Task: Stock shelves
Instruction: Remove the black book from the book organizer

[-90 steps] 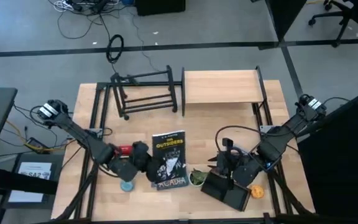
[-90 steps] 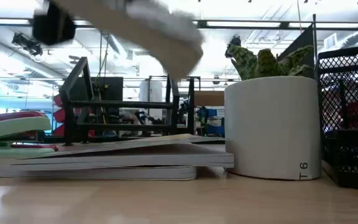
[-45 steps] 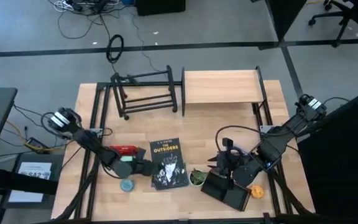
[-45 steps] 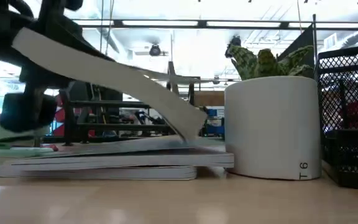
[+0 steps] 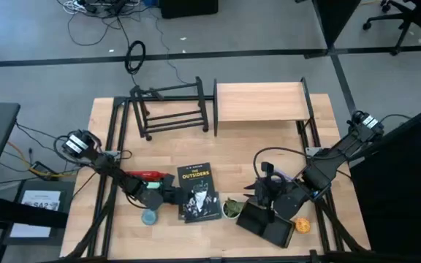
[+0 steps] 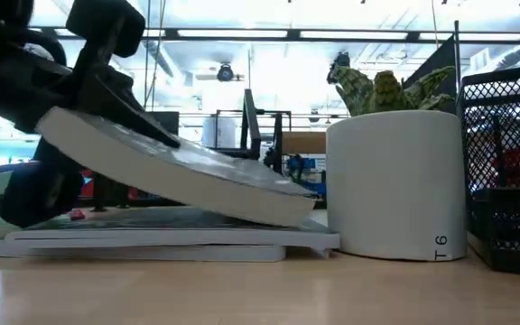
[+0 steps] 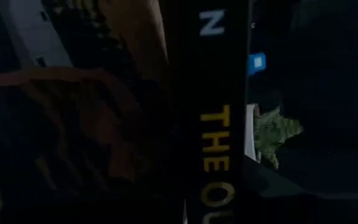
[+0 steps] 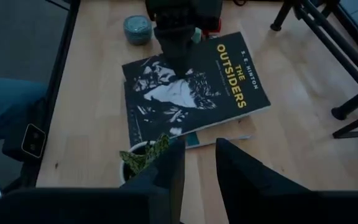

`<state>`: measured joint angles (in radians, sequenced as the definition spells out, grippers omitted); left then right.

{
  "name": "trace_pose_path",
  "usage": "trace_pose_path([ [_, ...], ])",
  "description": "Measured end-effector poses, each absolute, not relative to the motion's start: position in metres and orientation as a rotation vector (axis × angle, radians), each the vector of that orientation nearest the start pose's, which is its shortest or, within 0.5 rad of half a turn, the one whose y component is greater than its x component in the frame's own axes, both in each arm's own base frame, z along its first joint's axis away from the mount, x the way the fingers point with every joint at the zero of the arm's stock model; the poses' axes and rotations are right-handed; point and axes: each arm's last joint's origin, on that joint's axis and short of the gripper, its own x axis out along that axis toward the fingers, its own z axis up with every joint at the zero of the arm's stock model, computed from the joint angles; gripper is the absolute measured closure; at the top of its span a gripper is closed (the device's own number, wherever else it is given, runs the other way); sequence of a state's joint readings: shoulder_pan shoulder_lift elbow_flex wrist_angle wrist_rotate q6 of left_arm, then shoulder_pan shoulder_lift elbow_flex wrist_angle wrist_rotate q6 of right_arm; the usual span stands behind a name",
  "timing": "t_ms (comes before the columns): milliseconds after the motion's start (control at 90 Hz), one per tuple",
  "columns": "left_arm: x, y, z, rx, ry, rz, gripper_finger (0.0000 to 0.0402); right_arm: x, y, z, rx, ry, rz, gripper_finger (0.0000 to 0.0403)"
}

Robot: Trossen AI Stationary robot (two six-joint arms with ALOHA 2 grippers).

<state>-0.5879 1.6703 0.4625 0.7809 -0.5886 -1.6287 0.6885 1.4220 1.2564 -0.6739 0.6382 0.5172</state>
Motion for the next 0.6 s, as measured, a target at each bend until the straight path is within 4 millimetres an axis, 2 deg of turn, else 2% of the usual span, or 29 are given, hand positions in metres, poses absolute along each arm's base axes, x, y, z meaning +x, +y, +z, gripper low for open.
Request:
trace_pose_path([
  [267, 0.239, -0.134, 0.122, -1.363, 0.318, 0.232, 0.034, 0.238, 0.172, 0.316, -0.019, 0.645, -0.125, 0.0341],
  [600, 0.244, -0.128, 0.131, -1.36, 0.251, 0.212, 0.0339, 0.238, 0.172, 0.316, -0.015, 0.645, -0.125, 0.0341],
])
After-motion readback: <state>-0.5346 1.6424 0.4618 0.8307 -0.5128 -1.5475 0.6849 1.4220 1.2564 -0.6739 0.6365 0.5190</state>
